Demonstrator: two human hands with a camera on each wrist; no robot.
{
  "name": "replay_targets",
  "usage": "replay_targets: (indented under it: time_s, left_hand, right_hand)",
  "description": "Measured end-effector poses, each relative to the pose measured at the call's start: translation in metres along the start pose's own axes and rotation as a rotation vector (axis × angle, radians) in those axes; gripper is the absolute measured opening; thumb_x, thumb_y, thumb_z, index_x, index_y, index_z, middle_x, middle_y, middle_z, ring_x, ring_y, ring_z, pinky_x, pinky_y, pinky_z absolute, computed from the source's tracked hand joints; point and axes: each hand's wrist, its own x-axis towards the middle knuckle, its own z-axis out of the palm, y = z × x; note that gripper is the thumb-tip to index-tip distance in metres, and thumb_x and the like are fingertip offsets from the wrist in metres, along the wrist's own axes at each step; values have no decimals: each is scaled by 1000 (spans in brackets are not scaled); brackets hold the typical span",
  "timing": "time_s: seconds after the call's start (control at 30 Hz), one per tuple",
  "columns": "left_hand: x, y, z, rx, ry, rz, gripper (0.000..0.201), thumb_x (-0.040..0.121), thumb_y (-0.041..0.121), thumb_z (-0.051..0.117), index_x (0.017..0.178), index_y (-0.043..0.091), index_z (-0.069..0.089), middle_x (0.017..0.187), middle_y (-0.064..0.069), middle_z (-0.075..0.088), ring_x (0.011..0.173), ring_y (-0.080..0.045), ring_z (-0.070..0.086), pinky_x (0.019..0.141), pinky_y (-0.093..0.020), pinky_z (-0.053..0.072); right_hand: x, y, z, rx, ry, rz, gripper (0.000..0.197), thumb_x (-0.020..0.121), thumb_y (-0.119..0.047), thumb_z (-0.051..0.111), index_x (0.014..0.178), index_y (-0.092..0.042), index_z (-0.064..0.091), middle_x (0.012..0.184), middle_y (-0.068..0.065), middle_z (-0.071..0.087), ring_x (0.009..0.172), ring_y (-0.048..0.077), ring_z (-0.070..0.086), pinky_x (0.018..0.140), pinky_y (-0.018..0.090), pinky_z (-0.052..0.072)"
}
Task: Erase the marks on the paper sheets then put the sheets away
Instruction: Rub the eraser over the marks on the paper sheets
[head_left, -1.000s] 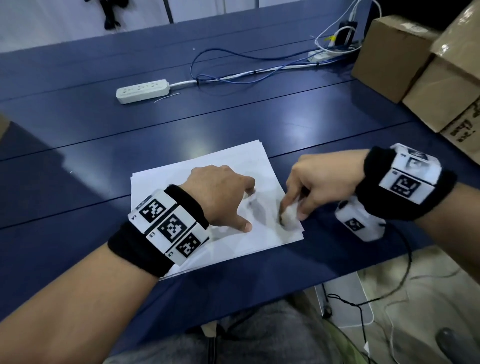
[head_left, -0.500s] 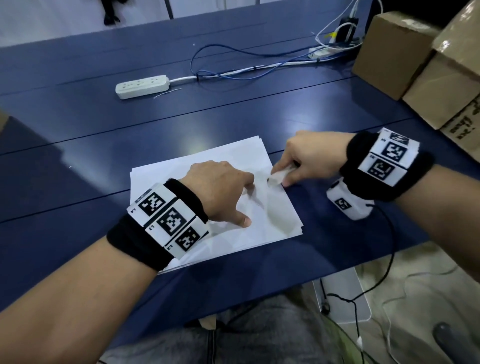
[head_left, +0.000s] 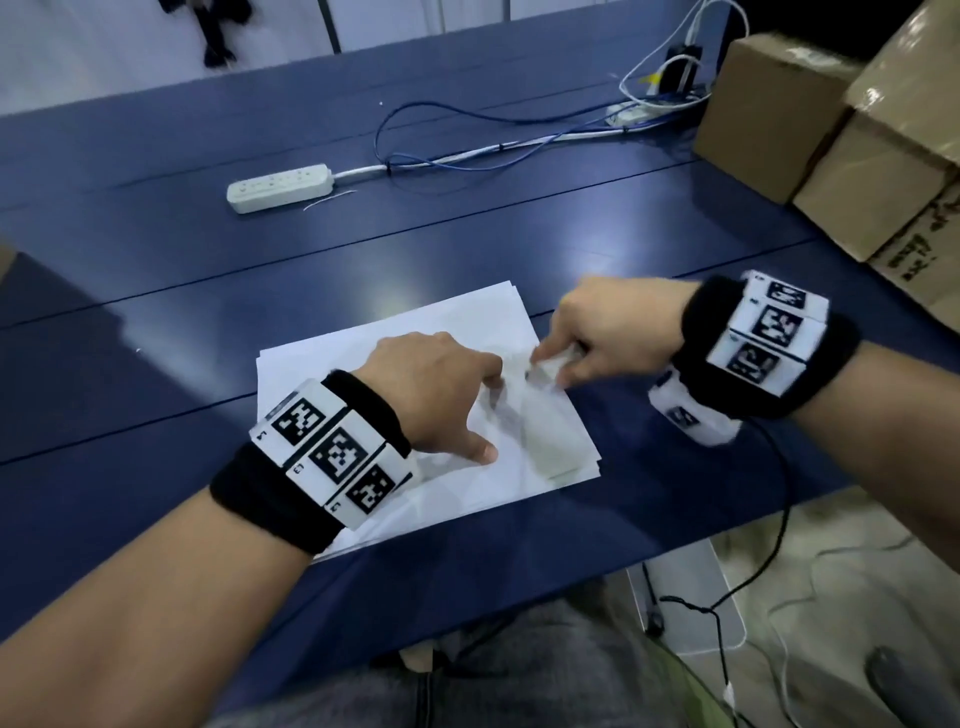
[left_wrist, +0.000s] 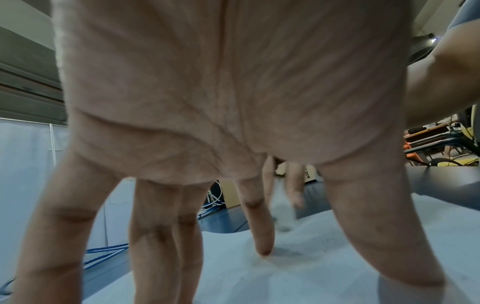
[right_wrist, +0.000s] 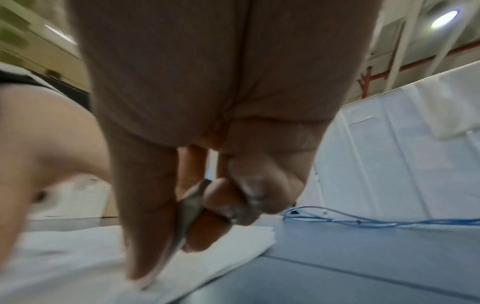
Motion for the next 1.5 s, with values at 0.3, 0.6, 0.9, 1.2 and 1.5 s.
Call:
replay_targets:
  time_s: [0.3, 0.6, 0.9, 1.2, 1.5]
  left_hand:
    - [-2, 1, 0, -6, -3, -10, 66, 69, 72, 67, 126, 44, 47, 92, 6, 45, 81, -21, 48, 71, -33, 38]
    - [-1, 0, 0, -10, -4, 3, 70, 67, 72, 68, 127, 42, 48, 95, 4, 41, 79, -21, 44, 74, -33, 41]
    - [-3, -1, 1, -20, 5, 0, 71, 67, 72, 69, 128, 41, 48, 95, 2, 42, 78, -21, 43, 73, -33, 40]
    - [-5, -1, -1, -26, 0, -6, 68, 69, 71, 68, 127, 42, 47, 95, 3, 40, 80, -22, 44, 74, -33, 39]
    - [-6, -1, 0, -40, -7, -5, 70, 69, 70, 68, 129, 43, 46, 97, 2, 39, 81, -21, 42, 75, -33, 37]
  right_hand:
    - [7, -2, -7, 64, -49, 47, 29, 80, -39, 70, 110, -38, 71, 53, -32, 54, 60, -14, 50, 57, 12, 40]
    - [-16, -24, -3, 107, -235, -80, 32, 80, -35, 71, 110, -45, 68, 59, -23, 59, 63, -8, 53, 55, 6, 36]
    - [-17, -27, 0, 124, -306, -89, 36, 77, -40, 70, 111, -49, 65, 71, -13, 62, 66, 3, 56, 67, 24, 50]
    - [9, -6, -3, -52, -41, 39, 30, 83, -40, 65, 112, -35, 70, 62, -4, 57, 56, 9, 47, 54, 18, 35]
    - [10, -8, -5, -14, -11, 80, 32, 83, -39, 67, 115, -37, 69, 53, -10, 54, 56, 3, 49, 63, 26, 42]
